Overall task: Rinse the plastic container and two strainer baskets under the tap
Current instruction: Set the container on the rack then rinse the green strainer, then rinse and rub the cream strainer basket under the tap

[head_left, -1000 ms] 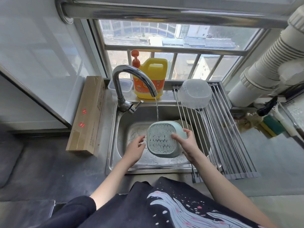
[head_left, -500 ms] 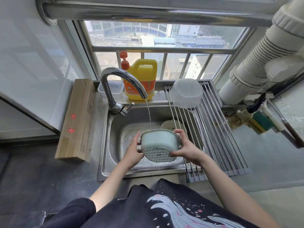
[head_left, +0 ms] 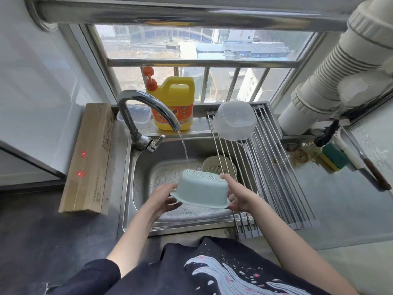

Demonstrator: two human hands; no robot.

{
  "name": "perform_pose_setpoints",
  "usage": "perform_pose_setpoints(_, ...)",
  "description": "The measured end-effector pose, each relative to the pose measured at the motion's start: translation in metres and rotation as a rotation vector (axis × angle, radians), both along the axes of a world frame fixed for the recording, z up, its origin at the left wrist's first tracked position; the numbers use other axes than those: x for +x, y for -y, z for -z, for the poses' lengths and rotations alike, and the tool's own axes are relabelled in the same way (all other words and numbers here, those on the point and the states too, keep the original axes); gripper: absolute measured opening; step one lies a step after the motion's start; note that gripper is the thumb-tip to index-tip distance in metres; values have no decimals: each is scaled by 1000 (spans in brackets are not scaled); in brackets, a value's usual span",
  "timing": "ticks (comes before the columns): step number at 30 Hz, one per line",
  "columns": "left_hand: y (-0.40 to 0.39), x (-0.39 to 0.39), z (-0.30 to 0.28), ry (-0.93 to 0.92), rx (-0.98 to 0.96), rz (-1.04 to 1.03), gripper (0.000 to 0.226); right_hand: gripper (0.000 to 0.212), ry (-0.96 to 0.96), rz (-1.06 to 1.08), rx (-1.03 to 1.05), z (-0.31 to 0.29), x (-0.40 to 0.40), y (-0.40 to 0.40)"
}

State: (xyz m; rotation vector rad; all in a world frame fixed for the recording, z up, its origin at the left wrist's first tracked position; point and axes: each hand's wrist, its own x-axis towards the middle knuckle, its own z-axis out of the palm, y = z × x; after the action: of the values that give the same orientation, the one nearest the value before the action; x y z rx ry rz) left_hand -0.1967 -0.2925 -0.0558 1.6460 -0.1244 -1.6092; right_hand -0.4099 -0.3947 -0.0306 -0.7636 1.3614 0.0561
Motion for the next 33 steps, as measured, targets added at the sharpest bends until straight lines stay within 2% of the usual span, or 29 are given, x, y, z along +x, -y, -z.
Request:
perform_pose_setpoints(1, 3, 2, -4, -61, 3, -57, 8, 60, 43, 20, 111, 1, 2, 2)
perform_pose_setpoints(3, 12, 6, -9, -144, 8, -134, 21, 69, 122, 36, 267, 7, 5, 5)
perform_pose_setpoints(5, 19, 10, -15, -167, 18, -139, 29, 77, 159, 41, 323, 16, 5, 6)
perform_pose_setpoints(8, 24, 11, -24, -136, 17, -87, 18, 66, 245, 53, 327, 14, -2, 8)
perform_pose_setpoints(10, 27, 8, -26, -70, -4, 4, 8, 63, 253, 9, 212, 8, -11, 12)
perform_pose_setpoints(13, 33, -5, -26, 19, -39, 128, 26, 41, 265, 3, 4, 6, -28, 23)
perform_pose_setpoints(17, 51, -40, -28, -13, -140, 117, 35, 25, 157, 60, -267, 6, -45, 44)
perform_pose_setpoints(20, 77, -64, -28, -22, -208, 198, 47, 39, 5, 126, -461, 8, -52, 64)
perform_pose_setpoints(24, 117, -87, -28, 326, -271, 459, 69, 27, -74, 311, -646, 12, -54, 82)
perform_pose_setpoints(26, 134, -93, -23, 405, -315, 501, 68, 26, -158, 370, -749, 14, -53, 89)
perform_pose_setpoints(28, 148, -97, -13, 468, -322, 558, 67, 34, -228, 401, -815, 21, -55, 95)
perform_pose_setpoints(33, 166, -102, 9, 700, -209, 785, 67, 47, -436, 331, -841, 39, -55, 107)
